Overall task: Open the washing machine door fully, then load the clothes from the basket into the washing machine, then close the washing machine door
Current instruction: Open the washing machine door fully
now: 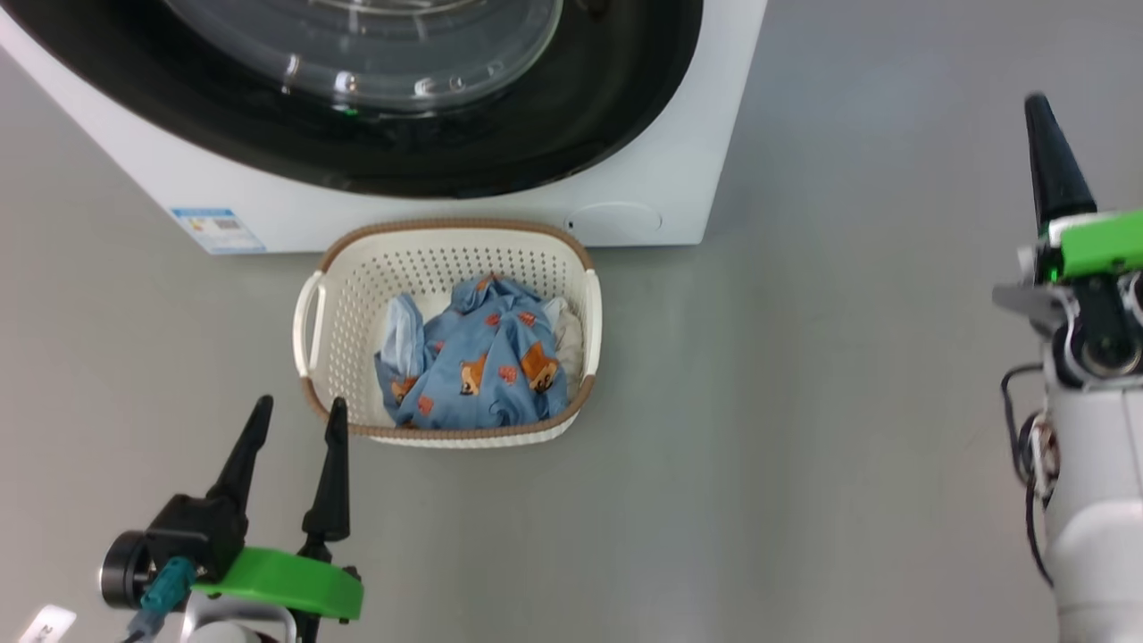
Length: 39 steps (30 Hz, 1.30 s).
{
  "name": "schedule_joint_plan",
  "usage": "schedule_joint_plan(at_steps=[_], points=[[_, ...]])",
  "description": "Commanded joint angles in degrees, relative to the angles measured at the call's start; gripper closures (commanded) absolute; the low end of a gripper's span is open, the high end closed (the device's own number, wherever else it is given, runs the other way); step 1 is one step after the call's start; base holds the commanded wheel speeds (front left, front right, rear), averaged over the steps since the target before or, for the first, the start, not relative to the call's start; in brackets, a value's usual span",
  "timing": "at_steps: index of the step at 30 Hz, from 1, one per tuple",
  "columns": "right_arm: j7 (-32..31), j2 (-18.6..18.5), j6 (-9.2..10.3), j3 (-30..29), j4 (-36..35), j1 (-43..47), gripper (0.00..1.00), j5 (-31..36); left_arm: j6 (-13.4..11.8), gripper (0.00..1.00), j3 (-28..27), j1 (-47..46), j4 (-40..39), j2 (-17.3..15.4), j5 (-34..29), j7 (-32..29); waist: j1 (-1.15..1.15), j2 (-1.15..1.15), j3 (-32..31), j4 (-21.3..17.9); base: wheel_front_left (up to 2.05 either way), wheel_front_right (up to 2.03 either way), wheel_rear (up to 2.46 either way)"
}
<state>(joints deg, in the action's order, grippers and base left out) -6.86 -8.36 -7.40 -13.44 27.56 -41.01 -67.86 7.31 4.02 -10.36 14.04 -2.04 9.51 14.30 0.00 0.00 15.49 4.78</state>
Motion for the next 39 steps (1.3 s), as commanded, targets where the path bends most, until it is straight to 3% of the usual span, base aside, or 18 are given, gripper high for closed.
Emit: schedule_joint_plan(at_steps=[1, 12, 26, 39], points=[[-1.04, -0.18, -0.09, 1.11, -1.17, -2.15, 1.00, -0.39, 0.18, 0.00, -1.55, -1.74, -1.64, -0.91, 0.30, 0.70, 0.00, 0.00, 1.46, 0.99, 0.00, 0.00, 0.00], [-15.72, -1.69, -0.09, 0.00, 5.40, -15.99, 1.00, -0.70, 0.18, 0.00, 1.09, -4.50, -2.42, -0.86, 1.90, 0.70, 0.00, 0.00, 6.04, 3.94, 0.00, 0.00, 0.00], [-21.69, -0.36, -0.09, -2.07, 12.20, -31.60, 1.00, 9.07, 0.18, 0.00, 4.76, -7.56, -3.17, -0.85, 5.00, 0.70, 0.00, 0.00, 11.40, 8.38, 0.00, 0.00, 0.00], [-23.24, 2.40, -0.09, -5.33, 17.39, -41.59, 1.00, 18.78, 0.15, 0.00, 6.98, -9.13, -3.81, -0.84, 7.38, 0.70, 0.00, 0.00, 14.31, 10.86, 0.00, 0.00, 0.00]])
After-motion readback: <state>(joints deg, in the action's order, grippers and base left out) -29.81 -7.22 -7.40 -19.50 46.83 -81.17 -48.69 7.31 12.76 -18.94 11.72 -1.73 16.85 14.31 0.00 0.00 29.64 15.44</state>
